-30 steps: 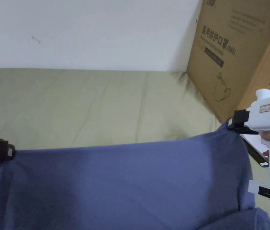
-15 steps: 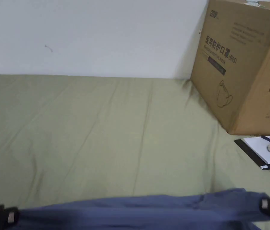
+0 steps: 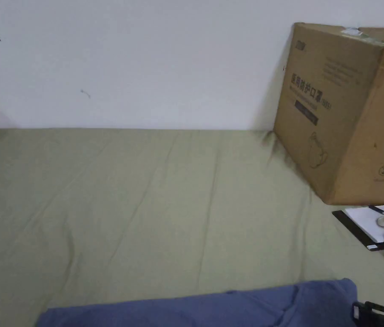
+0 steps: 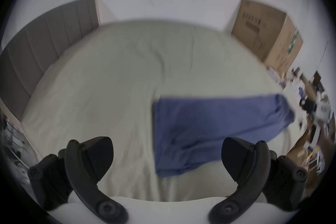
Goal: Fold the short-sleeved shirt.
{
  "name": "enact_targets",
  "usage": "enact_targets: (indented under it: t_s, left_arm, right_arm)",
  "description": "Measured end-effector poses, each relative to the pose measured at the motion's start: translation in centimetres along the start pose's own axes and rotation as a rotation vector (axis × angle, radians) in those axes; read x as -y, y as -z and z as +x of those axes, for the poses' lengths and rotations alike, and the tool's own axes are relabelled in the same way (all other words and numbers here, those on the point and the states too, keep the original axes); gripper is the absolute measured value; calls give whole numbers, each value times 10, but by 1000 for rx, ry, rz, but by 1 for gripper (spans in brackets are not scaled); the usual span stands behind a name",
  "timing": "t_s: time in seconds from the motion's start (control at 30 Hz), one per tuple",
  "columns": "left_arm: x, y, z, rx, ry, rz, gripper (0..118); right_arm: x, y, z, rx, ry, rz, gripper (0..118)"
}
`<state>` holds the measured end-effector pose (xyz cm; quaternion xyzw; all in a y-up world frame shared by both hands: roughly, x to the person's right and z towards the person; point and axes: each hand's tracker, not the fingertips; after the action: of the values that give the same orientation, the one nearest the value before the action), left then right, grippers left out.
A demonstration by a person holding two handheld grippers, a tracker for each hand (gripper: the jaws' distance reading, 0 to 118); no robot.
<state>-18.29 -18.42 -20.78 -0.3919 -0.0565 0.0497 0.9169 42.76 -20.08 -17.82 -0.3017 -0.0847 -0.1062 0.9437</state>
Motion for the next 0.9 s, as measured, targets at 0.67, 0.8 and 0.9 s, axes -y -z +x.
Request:
enact_targets:
  t_s: [0.67,0.8,0.9]
  left_arm:
    - [-28,-150,106,55,92,750,0]
    - [-23,-148,102,46,73,737,0]
    - [-18,-150,87,48,-34,752,0]
  right_arm:
    - [-22,-192,-164,-48,-188,765,0]
    - [-22,-189,-166,-34,-197,754,0]
    - [-21,-184,-167,-42,-192,721,0]
